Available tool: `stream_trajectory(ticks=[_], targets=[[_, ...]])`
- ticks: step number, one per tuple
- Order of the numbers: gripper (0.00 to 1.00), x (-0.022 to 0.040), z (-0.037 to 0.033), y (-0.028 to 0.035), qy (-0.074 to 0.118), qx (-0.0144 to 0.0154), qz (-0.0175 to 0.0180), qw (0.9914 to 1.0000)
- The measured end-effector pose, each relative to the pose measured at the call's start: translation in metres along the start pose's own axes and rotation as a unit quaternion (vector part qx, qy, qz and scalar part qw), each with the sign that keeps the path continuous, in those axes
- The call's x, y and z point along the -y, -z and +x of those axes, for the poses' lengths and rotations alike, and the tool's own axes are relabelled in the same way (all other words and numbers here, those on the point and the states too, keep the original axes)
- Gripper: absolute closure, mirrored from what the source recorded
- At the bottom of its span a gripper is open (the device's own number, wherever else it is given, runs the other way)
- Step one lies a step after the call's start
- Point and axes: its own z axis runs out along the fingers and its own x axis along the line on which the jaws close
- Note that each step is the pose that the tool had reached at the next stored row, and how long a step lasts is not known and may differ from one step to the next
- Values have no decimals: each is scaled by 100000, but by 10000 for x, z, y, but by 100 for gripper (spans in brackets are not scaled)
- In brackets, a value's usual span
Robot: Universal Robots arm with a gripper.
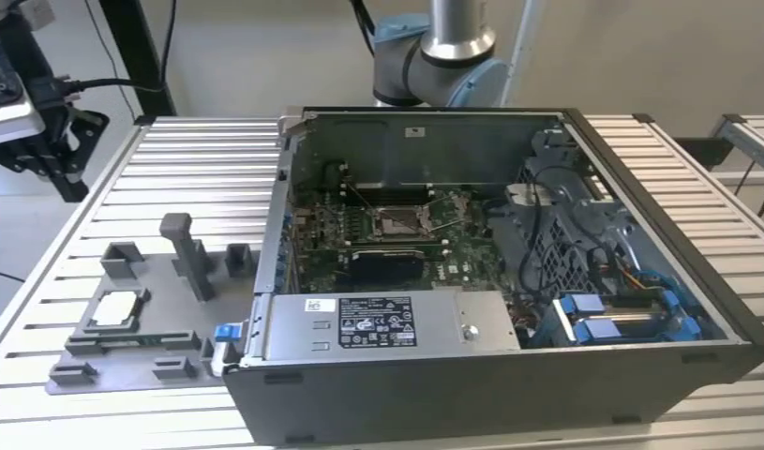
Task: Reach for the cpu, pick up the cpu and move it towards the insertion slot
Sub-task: 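Reach for the cpu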
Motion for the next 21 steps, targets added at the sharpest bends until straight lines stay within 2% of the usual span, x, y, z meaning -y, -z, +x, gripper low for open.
stream_trajectory(ticks=[7, 19, 20, 21], targets=[[100, 12, 89, -23, 1, 2, -1, 100000], [100, 11, 96, -24, 9, -2, 3, 100000], [0, 11, 96, -24, 9, -2, 3, 100000], [0, 11, 97, -24, 9, 0, 0, 100000]])
